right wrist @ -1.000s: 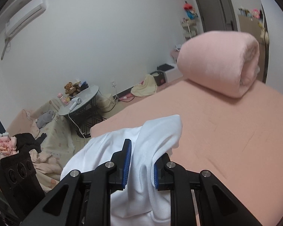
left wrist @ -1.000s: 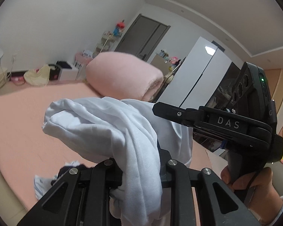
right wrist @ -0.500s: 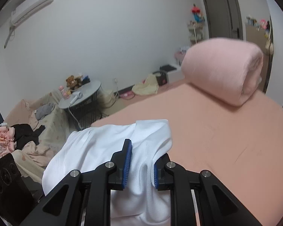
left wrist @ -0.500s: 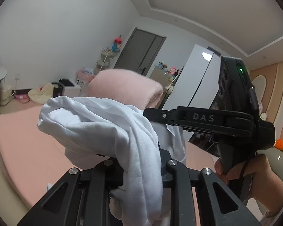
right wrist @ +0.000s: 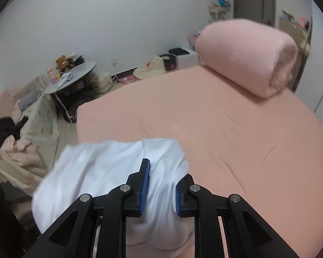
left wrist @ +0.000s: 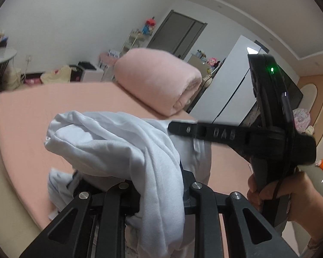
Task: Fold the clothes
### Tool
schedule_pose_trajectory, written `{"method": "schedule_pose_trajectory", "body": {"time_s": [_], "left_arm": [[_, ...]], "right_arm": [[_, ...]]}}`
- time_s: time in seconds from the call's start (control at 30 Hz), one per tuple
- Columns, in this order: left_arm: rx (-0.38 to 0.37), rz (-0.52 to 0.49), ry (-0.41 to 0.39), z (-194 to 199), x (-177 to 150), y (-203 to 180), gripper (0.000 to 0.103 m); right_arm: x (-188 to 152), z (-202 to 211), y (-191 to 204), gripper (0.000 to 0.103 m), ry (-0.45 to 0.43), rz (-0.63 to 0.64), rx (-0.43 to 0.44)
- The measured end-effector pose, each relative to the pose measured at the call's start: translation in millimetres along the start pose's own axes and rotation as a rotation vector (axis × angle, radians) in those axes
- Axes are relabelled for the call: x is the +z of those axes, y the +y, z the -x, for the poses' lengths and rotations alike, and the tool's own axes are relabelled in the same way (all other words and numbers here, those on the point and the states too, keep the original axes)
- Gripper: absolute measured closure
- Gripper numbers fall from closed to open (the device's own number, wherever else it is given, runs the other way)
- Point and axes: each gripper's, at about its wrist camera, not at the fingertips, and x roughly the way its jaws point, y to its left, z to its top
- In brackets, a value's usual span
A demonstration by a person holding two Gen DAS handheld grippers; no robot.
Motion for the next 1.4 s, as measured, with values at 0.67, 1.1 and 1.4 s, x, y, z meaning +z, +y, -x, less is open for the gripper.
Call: {"method": "schedule_pose_trajectory", "body": {"time_s": [0.67, 1.1, 1.4], "left_arm": [[0.078, 0.143, 0.102, -47, -57, 26, 0.07], [0.137, -0.021, 0.198, -8, -41, 10, 0.021], [0.256, -0.184, 0.151, 20, -35, 18, 0.021]], "right_arm": [[-47, -61, -37, 0.085, 0.129, -0.048, -0.14], [-62, -57, -57, 0.036, 0.152, -0.143, -0.188], [-71, -29, -66, 0.03, 0.127, -0.201, -0.16]]}}
